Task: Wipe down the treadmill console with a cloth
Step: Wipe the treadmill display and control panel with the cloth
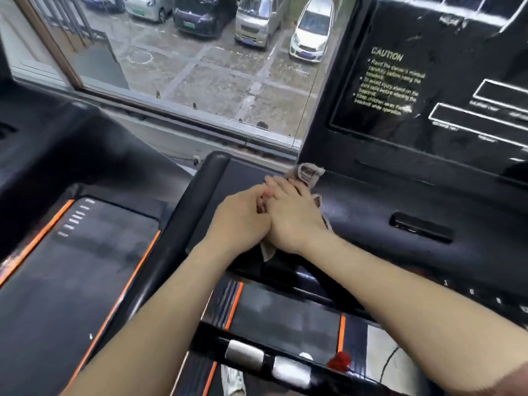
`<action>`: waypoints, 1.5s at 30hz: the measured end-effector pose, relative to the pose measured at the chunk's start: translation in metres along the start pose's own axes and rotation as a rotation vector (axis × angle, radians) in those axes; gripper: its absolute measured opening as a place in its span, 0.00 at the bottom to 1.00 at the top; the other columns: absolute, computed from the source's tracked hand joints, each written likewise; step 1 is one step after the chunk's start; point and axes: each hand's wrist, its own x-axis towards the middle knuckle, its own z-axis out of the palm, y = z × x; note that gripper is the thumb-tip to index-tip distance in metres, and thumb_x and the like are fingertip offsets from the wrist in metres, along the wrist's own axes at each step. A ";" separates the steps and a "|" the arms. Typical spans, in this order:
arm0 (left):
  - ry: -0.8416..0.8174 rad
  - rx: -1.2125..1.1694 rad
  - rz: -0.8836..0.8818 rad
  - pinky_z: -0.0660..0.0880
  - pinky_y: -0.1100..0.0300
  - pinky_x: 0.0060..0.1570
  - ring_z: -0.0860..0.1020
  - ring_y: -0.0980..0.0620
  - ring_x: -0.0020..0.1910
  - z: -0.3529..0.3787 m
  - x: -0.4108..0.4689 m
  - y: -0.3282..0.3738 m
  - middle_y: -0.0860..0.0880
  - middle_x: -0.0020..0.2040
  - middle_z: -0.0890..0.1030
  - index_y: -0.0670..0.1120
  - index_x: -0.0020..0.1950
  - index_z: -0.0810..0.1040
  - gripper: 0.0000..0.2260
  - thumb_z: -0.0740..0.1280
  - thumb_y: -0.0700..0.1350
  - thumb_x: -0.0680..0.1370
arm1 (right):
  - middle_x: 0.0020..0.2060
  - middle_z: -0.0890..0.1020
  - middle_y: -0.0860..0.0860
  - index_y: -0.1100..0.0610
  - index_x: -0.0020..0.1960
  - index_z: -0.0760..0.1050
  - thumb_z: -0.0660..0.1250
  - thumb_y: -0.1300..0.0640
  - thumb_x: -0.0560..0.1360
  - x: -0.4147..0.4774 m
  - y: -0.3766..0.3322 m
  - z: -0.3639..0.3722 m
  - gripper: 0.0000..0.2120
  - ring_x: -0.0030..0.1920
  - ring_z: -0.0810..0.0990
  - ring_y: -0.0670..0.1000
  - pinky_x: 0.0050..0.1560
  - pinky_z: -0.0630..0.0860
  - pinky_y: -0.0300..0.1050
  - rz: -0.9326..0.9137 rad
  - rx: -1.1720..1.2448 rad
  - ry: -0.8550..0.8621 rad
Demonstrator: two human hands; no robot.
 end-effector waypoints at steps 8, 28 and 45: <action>0.046 0.083 -0.011 0.71 0.56 0.39 0.75 0.52 0.41 0.000 -0.050 0.001 0.53 0.41 0.77 0.51 0.50 0.74 0.16 0.61 0.36 0.66 | 0.79 0.49 0.53 0.54 0.77 0.56 0.60 0.43 0.75 -0.048 -0.043 0.031 0.34 0.78 0.45 0.52 0.75 0.40 0.50 0.047 0.099 0.062; 0.031 0.168 0.404 0.72 0.54 0.46 0.72 0.46 0.46 0.157 -0.121 0.104 0.47 0.47 0.73 0.44 0.53 0.73 0.17 0.58 0.41 0.65 | 0.73 0.67 0.51 0.56 0.72 0.67 0.57 0.55 0.74 -0.221 0.084 0.077 0.27 0.74 0.63 0.51 0.73 0.56 0.47 0.170 0.194 0.293; 0.414 0.334 0.181 0.65 0.63 0.43 0.68 0.46 0.46 0.153 -0.119 0.087 0.50 0.44 0.72 0.50 0.46 0.85 0.16 0.58 0.48 0.71 | 0.70 0.72 0.54 0.57 0.70 0.72 0.57 0.40 0.77 -0.246 0.095 0.078 0.28 0.72 0.67 0.53 0.73 0.61 0.52 0.170 0.210 0.327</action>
